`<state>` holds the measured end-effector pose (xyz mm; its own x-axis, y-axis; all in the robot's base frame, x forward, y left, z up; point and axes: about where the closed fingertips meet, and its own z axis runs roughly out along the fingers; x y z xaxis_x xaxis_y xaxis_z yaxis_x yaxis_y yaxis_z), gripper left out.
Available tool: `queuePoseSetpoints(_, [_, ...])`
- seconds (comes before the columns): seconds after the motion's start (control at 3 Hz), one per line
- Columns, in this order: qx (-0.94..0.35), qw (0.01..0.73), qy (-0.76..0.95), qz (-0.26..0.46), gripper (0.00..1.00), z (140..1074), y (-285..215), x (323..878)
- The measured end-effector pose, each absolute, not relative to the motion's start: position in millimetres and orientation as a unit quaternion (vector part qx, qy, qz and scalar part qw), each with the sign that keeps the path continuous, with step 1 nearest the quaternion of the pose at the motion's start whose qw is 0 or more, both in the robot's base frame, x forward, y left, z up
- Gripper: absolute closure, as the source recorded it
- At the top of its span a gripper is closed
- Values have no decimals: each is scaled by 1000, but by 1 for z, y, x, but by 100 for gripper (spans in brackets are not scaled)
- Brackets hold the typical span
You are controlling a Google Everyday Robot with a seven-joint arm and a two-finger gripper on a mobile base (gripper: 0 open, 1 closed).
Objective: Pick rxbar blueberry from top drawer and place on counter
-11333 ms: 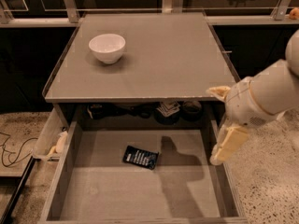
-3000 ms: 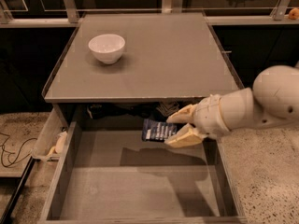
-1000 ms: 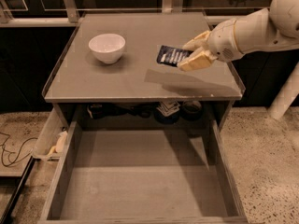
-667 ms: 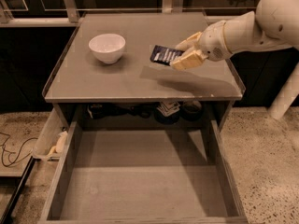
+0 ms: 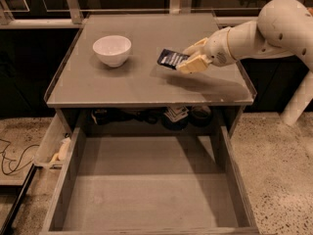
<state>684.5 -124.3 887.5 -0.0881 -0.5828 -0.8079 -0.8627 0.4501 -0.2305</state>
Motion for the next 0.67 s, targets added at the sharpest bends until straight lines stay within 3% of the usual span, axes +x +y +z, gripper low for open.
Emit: queuePoseSetpoints(0.67, [-500,453,721,155,58,888,-124,685])
